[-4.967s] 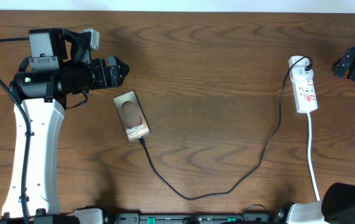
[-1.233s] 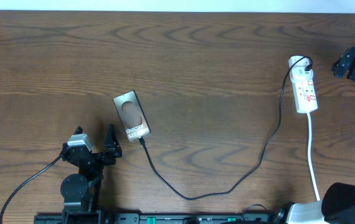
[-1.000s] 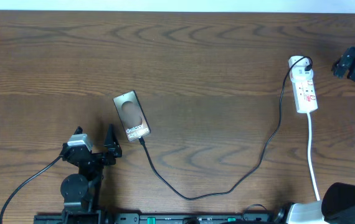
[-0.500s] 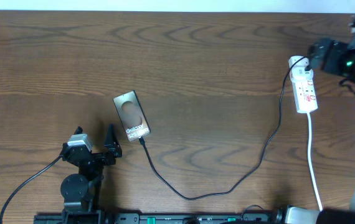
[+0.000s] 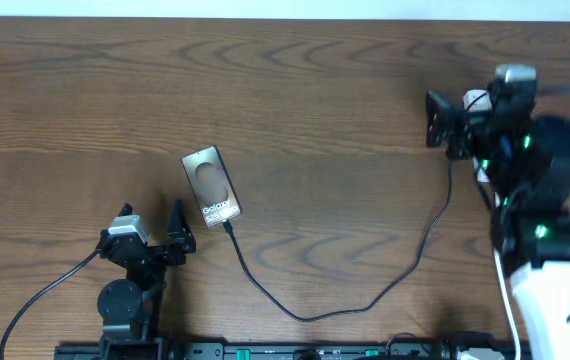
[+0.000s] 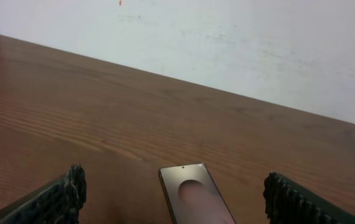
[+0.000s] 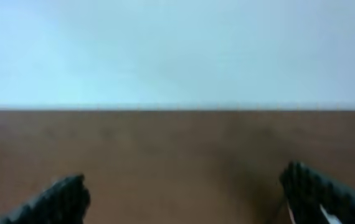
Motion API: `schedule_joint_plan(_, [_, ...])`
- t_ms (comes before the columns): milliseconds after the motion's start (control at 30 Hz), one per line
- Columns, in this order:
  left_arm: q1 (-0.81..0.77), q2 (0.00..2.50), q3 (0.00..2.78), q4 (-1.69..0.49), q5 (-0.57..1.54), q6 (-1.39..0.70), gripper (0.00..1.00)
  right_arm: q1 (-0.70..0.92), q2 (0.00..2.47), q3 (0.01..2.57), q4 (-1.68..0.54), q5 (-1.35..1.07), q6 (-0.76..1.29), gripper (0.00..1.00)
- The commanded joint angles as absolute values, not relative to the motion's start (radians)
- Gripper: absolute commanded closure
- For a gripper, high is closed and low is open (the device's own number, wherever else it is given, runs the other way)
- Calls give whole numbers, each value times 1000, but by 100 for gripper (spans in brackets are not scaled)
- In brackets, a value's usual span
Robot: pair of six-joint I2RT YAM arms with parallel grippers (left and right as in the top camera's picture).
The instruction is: Plug charger to phone and switch on socket
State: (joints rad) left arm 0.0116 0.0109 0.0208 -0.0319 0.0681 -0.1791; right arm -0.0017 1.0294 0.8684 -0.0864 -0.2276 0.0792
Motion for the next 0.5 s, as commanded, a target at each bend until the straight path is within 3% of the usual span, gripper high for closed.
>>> schedule_joint_plan(0, [17,4,4,-67,63,-162,10,20,910,701,43,-223,87,1])
schedule_joint_plan(267, [17,4,4,-67,63,-162,10,20,646,349,302,-215,90,1])
schedule_joint_plan(467, [17,4,4,-67,63,-162,10,19,423,146,359,-205,90,1])
